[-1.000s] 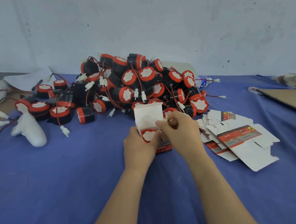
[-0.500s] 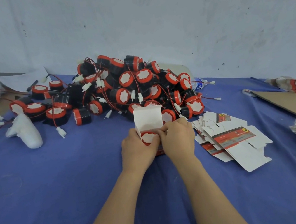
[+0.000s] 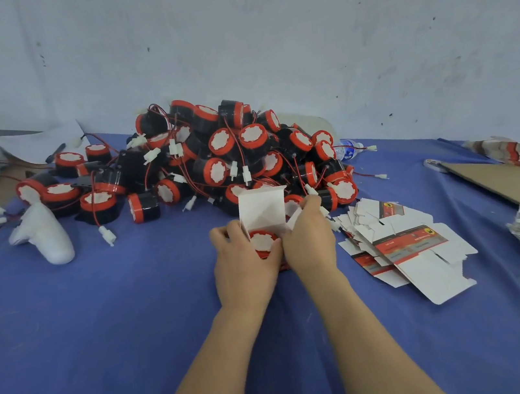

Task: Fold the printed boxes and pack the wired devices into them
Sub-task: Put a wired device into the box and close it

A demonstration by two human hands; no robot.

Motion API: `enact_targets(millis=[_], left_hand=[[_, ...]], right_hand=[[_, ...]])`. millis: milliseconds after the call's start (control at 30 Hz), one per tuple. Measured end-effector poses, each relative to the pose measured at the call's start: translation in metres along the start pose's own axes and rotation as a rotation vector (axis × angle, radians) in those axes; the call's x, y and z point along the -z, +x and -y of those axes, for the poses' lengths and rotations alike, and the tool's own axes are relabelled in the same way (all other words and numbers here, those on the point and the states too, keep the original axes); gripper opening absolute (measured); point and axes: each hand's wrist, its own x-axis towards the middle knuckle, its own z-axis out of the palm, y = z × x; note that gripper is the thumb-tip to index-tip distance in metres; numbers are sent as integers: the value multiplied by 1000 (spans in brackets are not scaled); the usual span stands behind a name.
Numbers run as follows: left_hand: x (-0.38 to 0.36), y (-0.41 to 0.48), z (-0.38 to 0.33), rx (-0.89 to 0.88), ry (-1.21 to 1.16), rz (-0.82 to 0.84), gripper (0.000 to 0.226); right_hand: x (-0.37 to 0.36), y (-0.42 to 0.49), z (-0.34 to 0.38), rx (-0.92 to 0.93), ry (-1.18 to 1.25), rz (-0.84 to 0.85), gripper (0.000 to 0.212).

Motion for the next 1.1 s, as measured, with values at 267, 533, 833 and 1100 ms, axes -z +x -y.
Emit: enact_targets(millis=[267,533,833,1100], left_hand=[[7,10,6,45,-218,61,47],[13,12,5,101,-679,203,17],[13,15,15,19,-473,167,35],[16,12,18,-149,-193,289,38]], right_hand=[[6,-9,-22,250,198,188,20],[3,-8,-29,-61,529,246,43],[8,-9,-36,183,452,336,35],[17,-6,-49,123,507,516,41]])
